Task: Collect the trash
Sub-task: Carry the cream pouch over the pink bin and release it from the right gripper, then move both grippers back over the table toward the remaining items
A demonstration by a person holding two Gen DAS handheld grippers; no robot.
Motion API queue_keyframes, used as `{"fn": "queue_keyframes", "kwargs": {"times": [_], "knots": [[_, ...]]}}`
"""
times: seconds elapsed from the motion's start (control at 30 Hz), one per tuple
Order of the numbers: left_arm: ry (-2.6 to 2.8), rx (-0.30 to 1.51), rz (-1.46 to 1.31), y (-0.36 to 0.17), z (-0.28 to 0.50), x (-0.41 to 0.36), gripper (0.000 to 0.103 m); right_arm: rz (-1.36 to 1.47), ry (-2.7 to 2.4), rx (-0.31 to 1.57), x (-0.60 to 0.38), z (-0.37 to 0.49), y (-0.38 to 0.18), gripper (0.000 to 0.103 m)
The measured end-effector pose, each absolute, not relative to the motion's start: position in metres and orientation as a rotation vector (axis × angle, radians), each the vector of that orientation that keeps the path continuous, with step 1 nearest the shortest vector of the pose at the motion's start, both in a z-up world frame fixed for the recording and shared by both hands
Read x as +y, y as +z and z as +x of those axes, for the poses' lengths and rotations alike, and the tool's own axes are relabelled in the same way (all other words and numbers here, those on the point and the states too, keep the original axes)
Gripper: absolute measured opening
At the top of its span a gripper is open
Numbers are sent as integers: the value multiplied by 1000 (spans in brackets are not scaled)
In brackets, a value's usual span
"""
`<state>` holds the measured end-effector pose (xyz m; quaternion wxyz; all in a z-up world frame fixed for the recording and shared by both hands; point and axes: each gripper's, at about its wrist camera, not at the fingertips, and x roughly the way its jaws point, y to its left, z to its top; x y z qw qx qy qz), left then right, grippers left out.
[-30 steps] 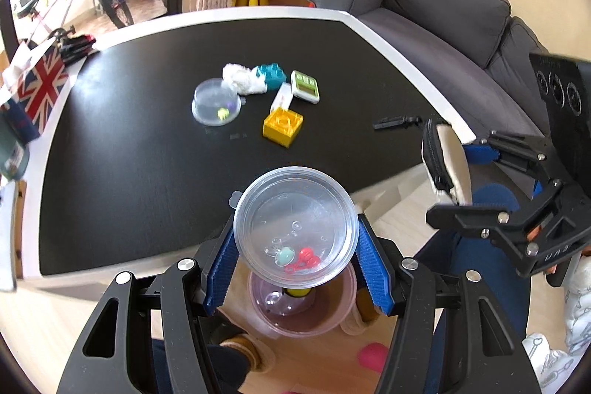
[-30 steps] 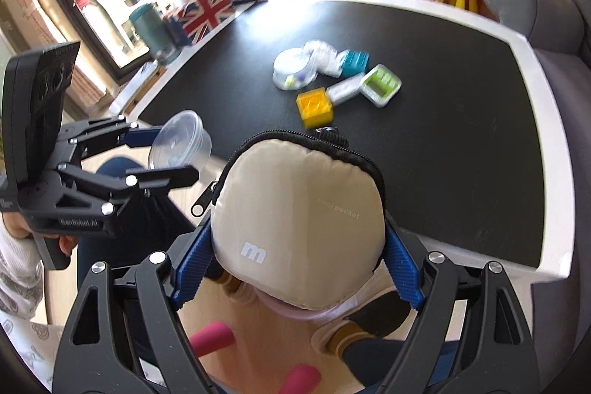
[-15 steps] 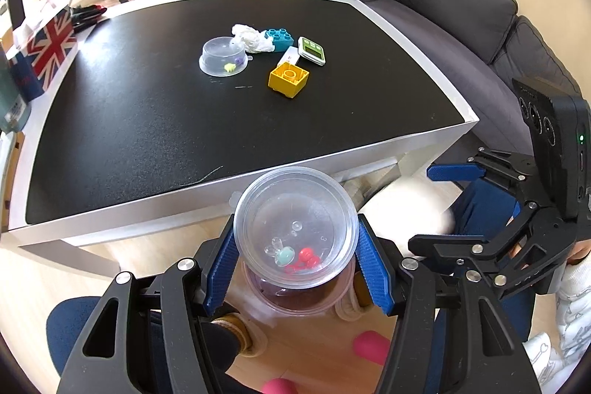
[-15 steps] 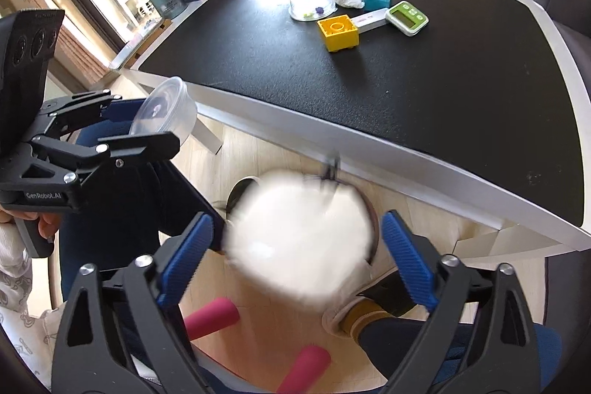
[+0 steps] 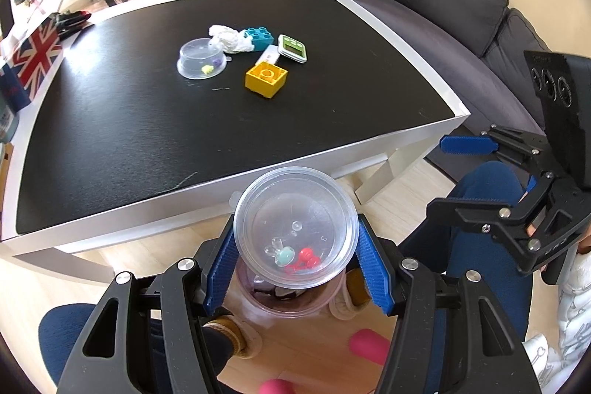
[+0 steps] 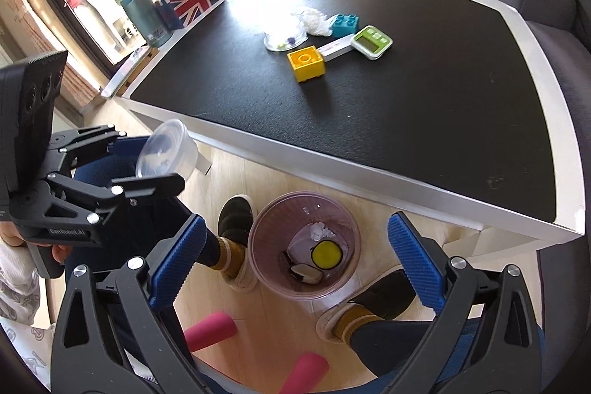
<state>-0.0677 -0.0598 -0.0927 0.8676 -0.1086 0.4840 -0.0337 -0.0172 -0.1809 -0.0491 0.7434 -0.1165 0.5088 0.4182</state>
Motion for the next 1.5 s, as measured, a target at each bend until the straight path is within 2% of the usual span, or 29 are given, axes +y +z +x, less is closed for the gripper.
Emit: {"fn": "queue_keyframes", "kwargs": {"times": [0.63, 0.7, 0.73, 0.83, 1.5], "knots": [[-134, 1073, -190, -110, -46, -92, 60, -169, 849, 1088, -220, 3, -39, 97], [-129, 1065, -189, -108, -44, -93, 78, -165, 849, 1093, -220, 4, -40, 97], [-125, 1053, -195, -107, -44, -92, 91, -164, 850, 1094, -220, 4, -41, 97], [-96, 1046, -210, -105, -43, -88, 95, -164, 852, 1098, -218, 6, -43, 97], [-63, 1012, -244, -88, -49, -72, 95, -164, 856, 1105, -209, 7, -41, 97]]}}
